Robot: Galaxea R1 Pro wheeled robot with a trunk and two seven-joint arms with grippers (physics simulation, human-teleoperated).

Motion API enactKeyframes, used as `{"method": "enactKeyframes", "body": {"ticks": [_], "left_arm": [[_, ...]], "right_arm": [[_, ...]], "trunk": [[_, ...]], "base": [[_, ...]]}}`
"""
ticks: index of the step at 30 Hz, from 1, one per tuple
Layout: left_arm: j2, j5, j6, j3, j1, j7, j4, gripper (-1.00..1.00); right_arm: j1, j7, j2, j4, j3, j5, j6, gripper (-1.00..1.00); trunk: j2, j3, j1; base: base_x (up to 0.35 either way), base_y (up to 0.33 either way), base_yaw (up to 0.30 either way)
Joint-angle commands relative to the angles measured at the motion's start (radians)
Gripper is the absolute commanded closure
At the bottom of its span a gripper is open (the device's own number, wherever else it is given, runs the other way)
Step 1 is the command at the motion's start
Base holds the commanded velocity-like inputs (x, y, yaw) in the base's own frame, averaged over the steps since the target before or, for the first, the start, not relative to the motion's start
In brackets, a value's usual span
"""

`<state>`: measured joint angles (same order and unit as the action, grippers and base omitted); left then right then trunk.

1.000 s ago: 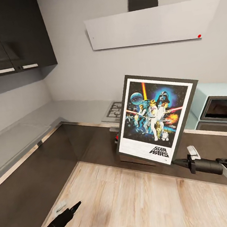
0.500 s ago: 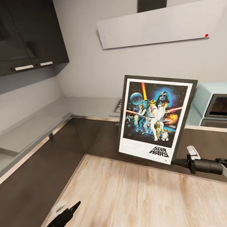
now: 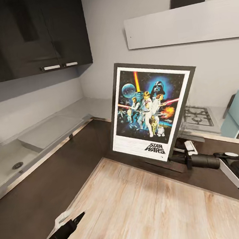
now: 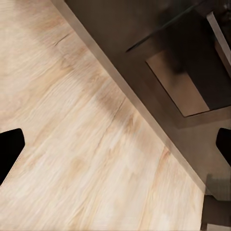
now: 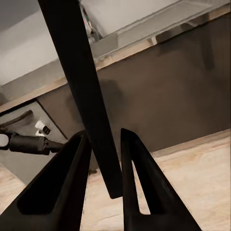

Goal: Pick up the poster from the kitchen countertop and hang it on one of the wall nails in the kitchen.

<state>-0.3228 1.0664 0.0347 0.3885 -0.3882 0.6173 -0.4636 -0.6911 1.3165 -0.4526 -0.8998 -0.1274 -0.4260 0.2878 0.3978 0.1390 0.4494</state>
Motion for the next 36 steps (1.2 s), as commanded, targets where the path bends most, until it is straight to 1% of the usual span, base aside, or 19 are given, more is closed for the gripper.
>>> {"method": "enactKeyframes", "body": {"ticks": [1,2,4,7,9,11,13,18,24,29,36], "left_arm": [[-0.001,0.010,0.004,0.006,-0.001,0.002,0.000,-1.00],[-0.001,0.010,0.004,0.006,-0.001,0.002,0.000,-1.00],[-0.001,0.010,0.004,0.006,-0.001,0.002,0.000,-1.00],[-0.001,0.010,0.003,0.006,-0.001,0.002,0.000,-1.00],[-0.001,0.010,0.003,0.006,-0.001,0.002,0.000,-1.00],[0.000,0.010,0.002,0.007,-0.001,0.002,0.000,-1.00],[0.000,0.010,0.002,0.007,-0.001,0.002,0.000,-1.00],[0.001,0.010,0.002,0.006,-0.001,0.002,0.002,-1.00],[0.001,0.011,-0.001,0.007,-0.001,0.001,0.002,-1.00],[0.001,0.011,-0.002,0.007,-0.001,0.001,0.002,-1.00],[0.001,0.012,-0.002,0.007,-0.001,0.001,0.002,-1.00]], "right_arm": [[-0.001,-0.006,0.000,-0.022,-0.004,-0.010,0.047,1.00],[-0.001,-0.011,0.000,-0.036,-0.003,-0.010,0.083,1.00],[-0.001,-0.025,0.001,-0.049,-0.003,-0.009,0.122,1.00],[-0.001,-0.085,0.001,-0.060,-0.006,-0.010,0.153,1.00],[-0.001,-0.098,0.002,-0.061,-0.015,-0.011,0.157,1.00],[-0.001,-0.113,0.002,-0.062,-0.044,-0.011,0.160,1.00],[-0.001,-0.118,0.002,-0.063,-0.054,-0.011,0.160,1.00],[-0.001,-0.120,0.002,-0.063,-0.061,-0.011,0.159,1.00],[-0.001,-0.120,0.002,-0.063,-0.063,-0.011,0.157,1.00],[0.004,-0.119,0.002,-0.063,-0.062,-0.011,0.157,1.00],[0.017,-0.117,0.002,-0.063,-0.060,-0.011,0.157,1.00]], "trunk": [[0.002,0.002,0.001],[0.002,0.002,0.001],[0.002,0.002,0.001],[0.002,0.002,0.001],[0.002,0.002,0.001],[0.002,0.002,0.001],[0.002,0.002,0.001],[0.002,0.002,0.001],[0.002,0.002,0.001],[0.002,0.002,0.001],[0.002,0.002,0.001]], "base": [[0.000,0.000,0.293],[0.000,0.000,0.293],[0.000,0.000,0.293],[-0.010,0.000,0.292],[-0.087,0.000,0.291],[-0.227,0.000,0.291],[-0.300,0.000,0.291],[-0.306,0.000,0.291],[-0.137,0.000,0.290],[-0.261,0.000,0.284],[-0.333,0.000,0.060]]}}
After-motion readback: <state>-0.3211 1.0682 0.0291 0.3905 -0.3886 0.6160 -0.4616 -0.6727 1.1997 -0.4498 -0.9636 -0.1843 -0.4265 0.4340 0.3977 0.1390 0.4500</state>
